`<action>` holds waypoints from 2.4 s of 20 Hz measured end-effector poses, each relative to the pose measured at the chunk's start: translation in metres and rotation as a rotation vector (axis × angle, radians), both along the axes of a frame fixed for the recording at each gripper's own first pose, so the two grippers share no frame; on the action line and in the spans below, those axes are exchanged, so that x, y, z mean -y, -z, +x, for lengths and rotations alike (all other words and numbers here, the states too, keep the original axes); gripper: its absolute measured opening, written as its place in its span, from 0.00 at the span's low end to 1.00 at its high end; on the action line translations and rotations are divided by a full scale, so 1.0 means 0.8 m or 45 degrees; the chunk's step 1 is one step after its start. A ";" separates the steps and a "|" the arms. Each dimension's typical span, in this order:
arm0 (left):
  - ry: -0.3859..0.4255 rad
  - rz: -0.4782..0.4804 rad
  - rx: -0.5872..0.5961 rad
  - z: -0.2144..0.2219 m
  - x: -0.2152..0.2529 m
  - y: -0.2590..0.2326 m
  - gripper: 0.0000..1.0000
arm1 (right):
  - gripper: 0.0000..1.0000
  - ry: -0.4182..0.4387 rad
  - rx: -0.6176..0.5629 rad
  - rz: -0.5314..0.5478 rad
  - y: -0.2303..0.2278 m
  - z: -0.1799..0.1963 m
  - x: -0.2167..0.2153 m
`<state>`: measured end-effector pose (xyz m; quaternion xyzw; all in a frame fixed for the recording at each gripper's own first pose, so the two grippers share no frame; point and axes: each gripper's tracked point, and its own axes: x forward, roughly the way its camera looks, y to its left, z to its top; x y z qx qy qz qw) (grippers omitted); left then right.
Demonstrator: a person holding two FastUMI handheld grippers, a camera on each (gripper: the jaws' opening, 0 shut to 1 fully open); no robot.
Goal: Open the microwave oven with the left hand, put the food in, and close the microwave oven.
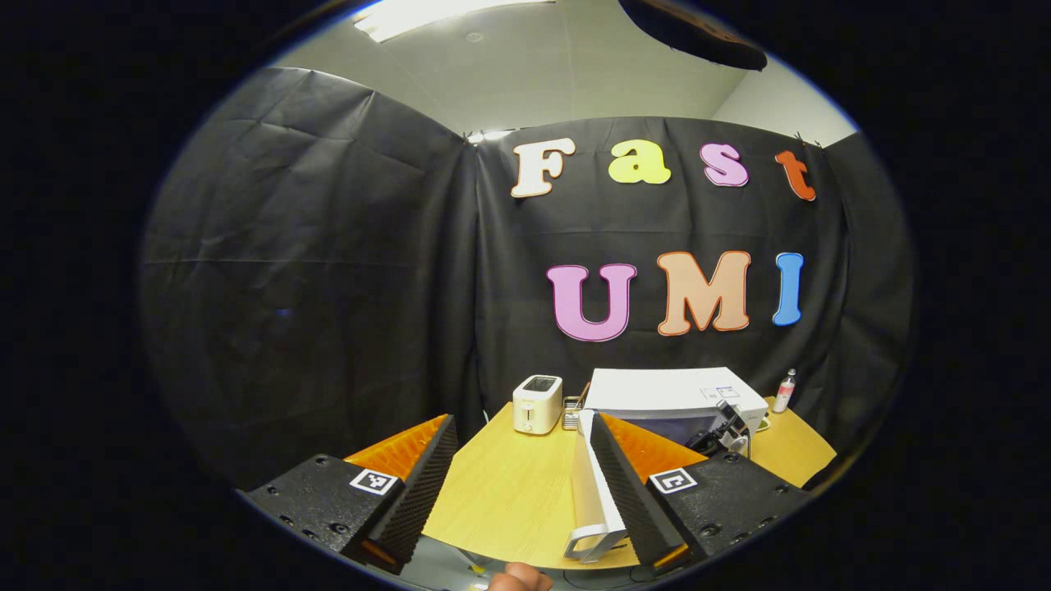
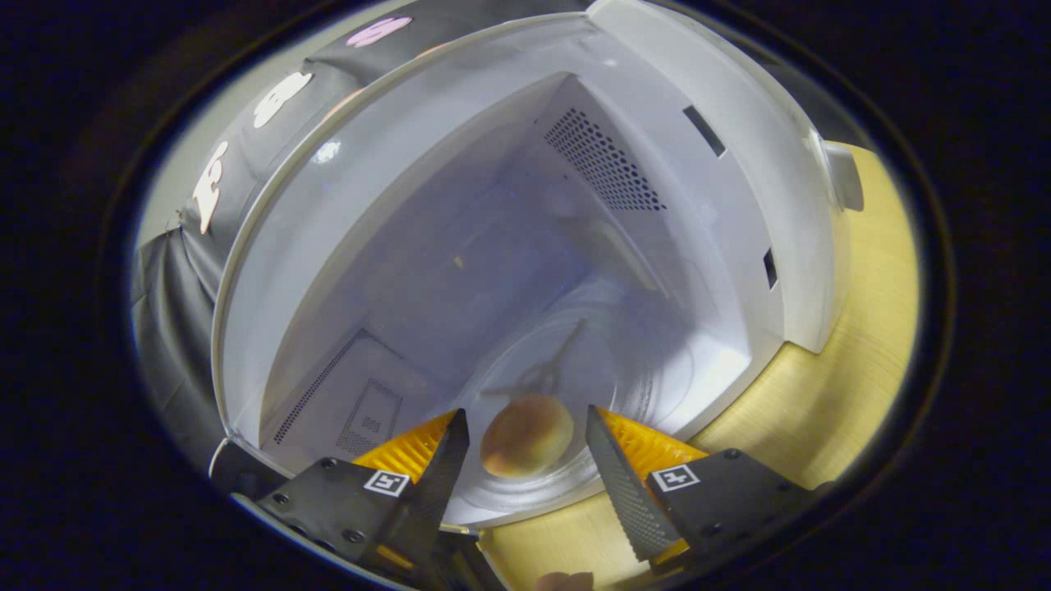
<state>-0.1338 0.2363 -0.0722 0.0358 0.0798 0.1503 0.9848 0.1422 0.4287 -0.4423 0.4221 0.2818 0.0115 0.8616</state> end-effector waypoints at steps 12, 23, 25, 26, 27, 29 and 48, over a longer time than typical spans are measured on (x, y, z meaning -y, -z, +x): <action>0.037 0.043 0.003 0.005 -0.003 -0.001 0.96 | 0.92 -0.121 0.184 -0.186 -0.056 -0.033 0.063; -0.061 -0.074 -0.255 0.016 -0.061 0.135 0.95 | 0.86 -0.378 0.458 -0.461 -0.176 -0.079 0.181; -0.063 -0.135 -0.299 0.022 -0.056 0.166 0.93 | 0.86 -0.363 0.511 -0.483 -0.216 -0.078 0.207; -0.068 -0.139 -0.329 0.023 -0.057 0.181 0.93 | 0.91 -0.348 0.543 -0.487 -0.239 -0.076 0.219; -0.076 -0.142 -0.356 0.020 -0.059 0.195 0.92 | 0.91 -0.333 0.569 -0.492 -0.260 -0.074 0.230; -0.066 -0.134 -0.404 0.018 -0.057 0.220 0.89 | 0.85 -0.308 0.626 -0.489 -0.305 -0.066 0.251; 0.100 -0.198 -0.591 0.060 0.055 0.331 0.29 | 0.85 -0.058 0.830 -0.881 -0.476 -0.059 0.426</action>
